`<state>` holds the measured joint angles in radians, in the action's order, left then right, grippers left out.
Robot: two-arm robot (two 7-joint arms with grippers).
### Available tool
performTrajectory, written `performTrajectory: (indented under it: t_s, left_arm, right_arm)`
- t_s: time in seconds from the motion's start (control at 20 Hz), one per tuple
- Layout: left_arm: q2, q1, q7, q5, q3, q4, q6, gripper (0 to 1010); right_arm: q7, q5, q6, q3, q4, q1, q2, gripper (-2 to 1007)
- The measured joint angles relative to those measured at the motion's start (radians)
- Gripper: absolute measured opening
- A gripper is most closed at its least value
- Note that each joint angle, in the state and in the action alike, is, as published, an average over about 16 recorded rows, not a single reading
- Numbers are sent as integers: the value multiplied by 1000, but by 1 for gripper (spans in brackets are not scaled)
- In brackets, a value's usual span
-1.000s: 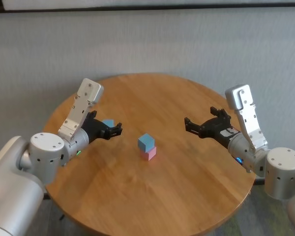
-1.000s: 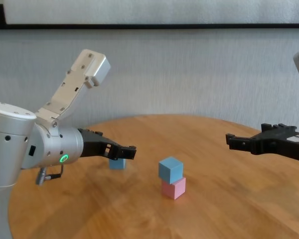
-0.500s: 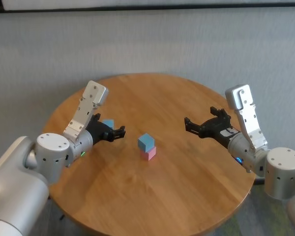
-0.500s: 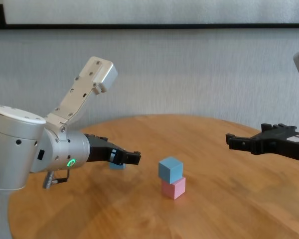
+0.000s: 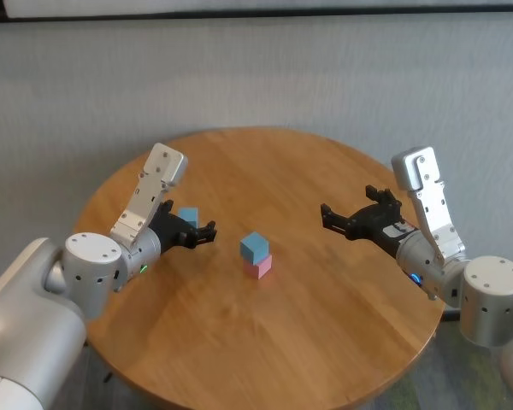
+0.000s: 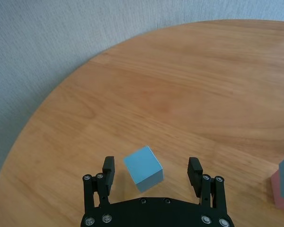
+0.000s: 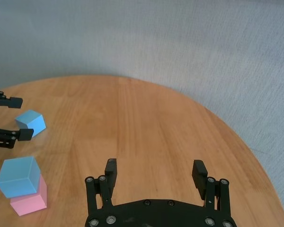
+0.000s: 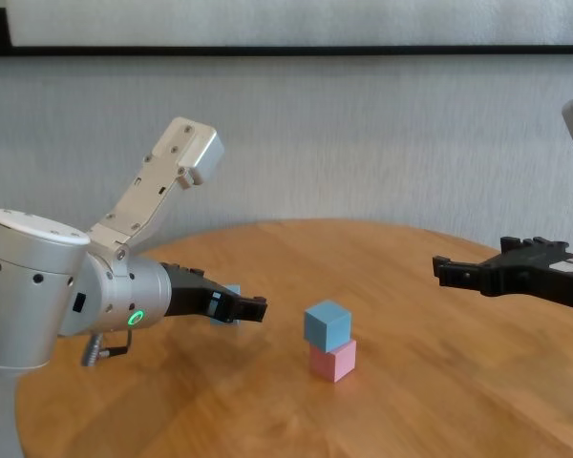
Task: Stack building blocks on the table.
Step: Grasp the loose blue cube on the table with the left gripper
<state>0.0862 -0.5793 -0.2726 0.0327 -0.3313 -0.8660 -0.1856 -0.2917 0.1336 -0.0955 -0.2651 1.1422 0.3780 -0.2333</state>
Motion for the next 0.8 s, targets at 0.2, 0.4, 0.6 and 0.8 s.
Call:
performTrajectory:
  t_s: [0.2, 0.4, 0.6, 0.8]
  left_arm:
    - [-3, -7, 0, 1, 1, 18, 7, 1000]
    - [-6, -15, 0, 3, 2, 38, 15, 1000]
    - [-10, -23, 0, 4, 2, 60, 23, 1000]
    - [-14, -32, 0, 5, 2, 82, 32, 1000]
  right_arm:
    - [0, 0, 0, 0, 0, 0, 0, 1005]
    - [0, 0, 0, 0, 0, 0, 0, 1005]
    - [0, 0, 0, 0, 0, 0, 0, 1005]
    - [0, 0, 0, 0, 0, 0, 0, 1005]
